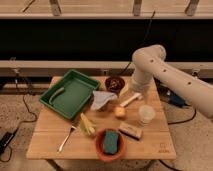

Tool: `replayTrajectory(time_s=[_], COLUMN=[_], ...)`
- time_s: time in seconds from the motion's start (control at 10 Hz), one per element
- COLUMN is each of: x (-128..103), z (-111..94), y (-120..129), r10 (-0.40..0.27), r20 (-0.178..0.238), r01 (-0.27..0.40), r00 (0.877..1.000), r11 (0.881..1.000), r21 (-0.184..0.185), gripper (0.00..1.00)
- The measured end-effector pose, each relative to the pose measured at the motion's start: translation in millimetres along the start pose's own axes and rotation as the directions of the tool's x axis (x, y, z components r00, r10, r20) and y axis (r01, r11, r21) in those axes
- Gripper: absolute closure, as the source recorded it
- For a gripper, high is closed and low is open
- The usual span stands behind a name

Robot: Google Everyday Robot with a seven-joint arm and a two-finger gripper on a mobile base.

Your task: Place apple in table surface

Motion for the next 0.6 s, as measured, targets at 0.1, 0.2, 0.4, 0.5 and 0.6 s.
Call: replayTrajectory(time_s=[0.1, 0.2, 0.4, 0.5, 0.6], x=[-5, -13, -24, -24, -23], z=[4, 11, 31, 42, 54], y=[-14, -27, -43, -44, -42], r10=[-0.039, -0.084, -0.151, -0.159, -0.160], r20=[0.008, 0.022, 0.036, 0.040, 0.042], r01=[0.039, 0.084, 0.151, 0.159, 0.161], r00=[0.999, 0.996, 0.988, 0.986, 0.986], r11=[0.999, 0.996, 0.989, 0.987, 0.987], r21=[0.002, 0.003, 0.005, 0.001, -0.008], gripper=[0.23, 0.23, 0.23, 0.23, 0.23])
